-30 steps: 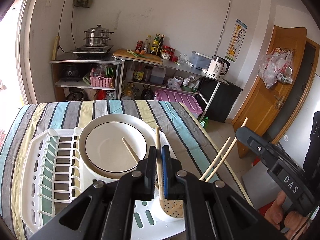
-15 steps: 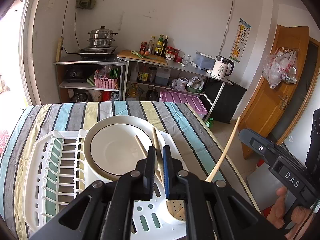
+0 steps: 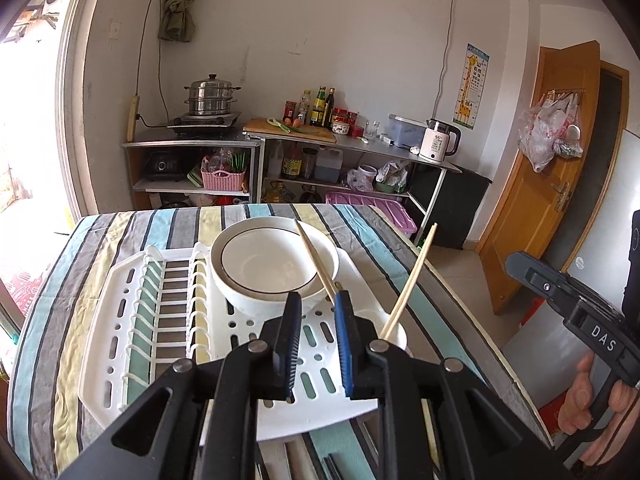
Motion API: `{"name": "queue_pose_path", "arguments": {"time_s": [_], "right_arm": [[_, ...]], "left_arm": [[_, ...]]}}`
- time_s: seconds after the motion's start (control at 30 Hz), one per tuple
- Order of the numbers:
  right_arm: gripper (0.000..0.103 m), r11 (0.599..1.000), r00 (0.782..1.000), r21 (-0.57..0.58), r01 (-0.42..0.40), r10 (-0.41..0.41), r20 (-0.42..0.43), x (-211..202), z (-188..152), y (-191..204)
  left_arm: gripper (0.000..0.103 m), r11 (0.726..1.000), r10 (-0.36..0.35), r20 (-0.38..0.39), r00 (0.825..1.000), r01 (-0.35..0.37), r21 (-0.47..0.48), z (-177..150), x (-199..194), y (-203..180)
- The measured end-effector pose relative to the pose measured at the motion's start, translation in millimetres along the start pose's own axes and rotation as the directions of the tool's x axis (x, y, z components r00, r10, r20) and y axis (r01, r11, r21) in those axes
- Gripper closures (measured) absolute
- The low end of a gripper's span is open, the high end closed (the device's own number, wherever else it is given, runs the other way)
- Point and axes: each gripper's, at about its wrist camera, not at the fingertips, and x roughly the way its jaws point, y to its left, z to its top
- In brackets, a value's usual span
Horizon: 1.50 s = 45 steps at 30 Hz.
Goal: Organize utensils
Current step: 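Move both grippers back down to the black chopsticks on the cloth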
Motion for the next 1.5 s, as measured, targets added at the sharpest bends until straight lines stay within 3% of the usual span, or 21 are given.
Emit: {"name": "queue_pose_path", "arguments": {"time_s": [0.27,0.53,0.73,1.1,1.5], "right_arm": [[0.086,0.999,0.999,-0.026,-0.04,0.039,-0.033,-47.9,-52.7,18.6],[0.086,0.997,0.995,-0.038,-0.067,0.063,-0.077,-76.9,-94.4,31.1],[0.086,0.996,0.99,-0.039,-0.081,0.076,-0.117,-83.7,-115.2,38.2],[0.086,0.997,0.982,-0.026,-0.069,0.063,-0.18,-66.4,-126.2,39.4],[0.086,0.998,0.955,-0.016,-0.056,0.049,-0.292,-9.5,-126.3,39.9]], "left_arm": [[0.085,1.0,0.018,0.005,1.0,-0.018,0.023,-56.0,-55.7,0.4],[0.085,1.0,0.025,-0.034,0.999,-0.025,0.008,-119.8,-90.6,2.2],[0.085,0.999,0.036,-0.056,0.998,-0.036,-0.003,-147.9,-103.8,4.3],[0.085,0.999,0.03,-0.099,0.995,-0.029,0.013,-156.3,-89.0,0.8],[0.085,0.998,0.033,-0.218,0.975,-0.022,0.051,-135.6,-28.3,1.4]]}}
